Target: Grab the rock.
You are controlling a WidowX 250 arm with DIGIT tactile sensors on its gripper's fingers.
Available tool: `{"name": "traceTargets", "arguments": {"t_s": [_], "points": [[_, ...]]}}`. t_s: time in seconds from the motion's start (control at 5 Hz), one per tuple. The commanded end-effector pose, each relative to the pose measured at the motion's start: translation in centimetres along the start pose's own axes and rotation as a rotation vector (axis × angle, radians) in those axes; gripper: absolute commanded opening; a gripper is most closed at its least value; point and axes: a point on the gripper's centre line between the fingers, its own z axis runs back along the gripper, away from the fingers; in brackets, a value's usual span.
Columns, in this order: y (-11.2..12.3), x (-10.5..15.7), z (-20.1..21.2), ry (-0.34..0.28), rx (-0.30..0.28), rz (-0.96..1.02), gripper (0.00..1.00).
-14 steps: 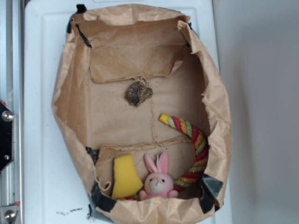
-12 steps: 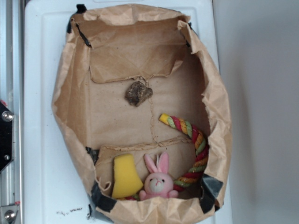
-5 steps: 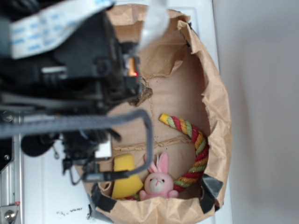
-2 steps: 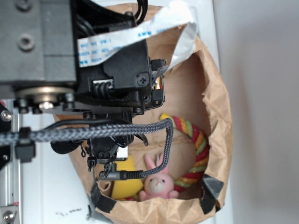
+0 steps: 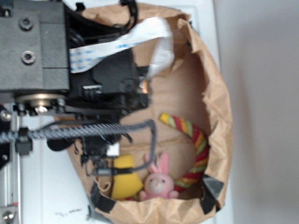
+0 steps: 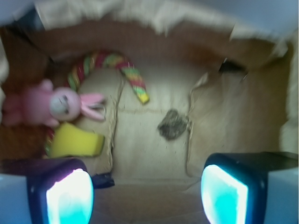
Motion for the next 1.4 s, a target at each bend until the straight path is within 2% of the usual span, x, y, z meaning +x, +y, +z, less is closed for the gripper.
{"name": "traceTargets", "arguments": {"t_s": [0.0, 0.2, 0.6, 0.8, 1.2], "points": [[2.5, 2.4, -3.5, 0.031, 0.045, 0.226, 1.0], [2.7, 2.5, -4.3, 0.031, 0.074, 0.286, 1.0], [2.7, 3.5, -6.6, 0.0, 0.103, 0.271, 1.0], [2.2, 3.7, -7.5, 0.003, 0.096, 0.268, 1.0], [0.0, 3.9, -9.8, 0.005, 0.047, 0.258, 1.0]]}}
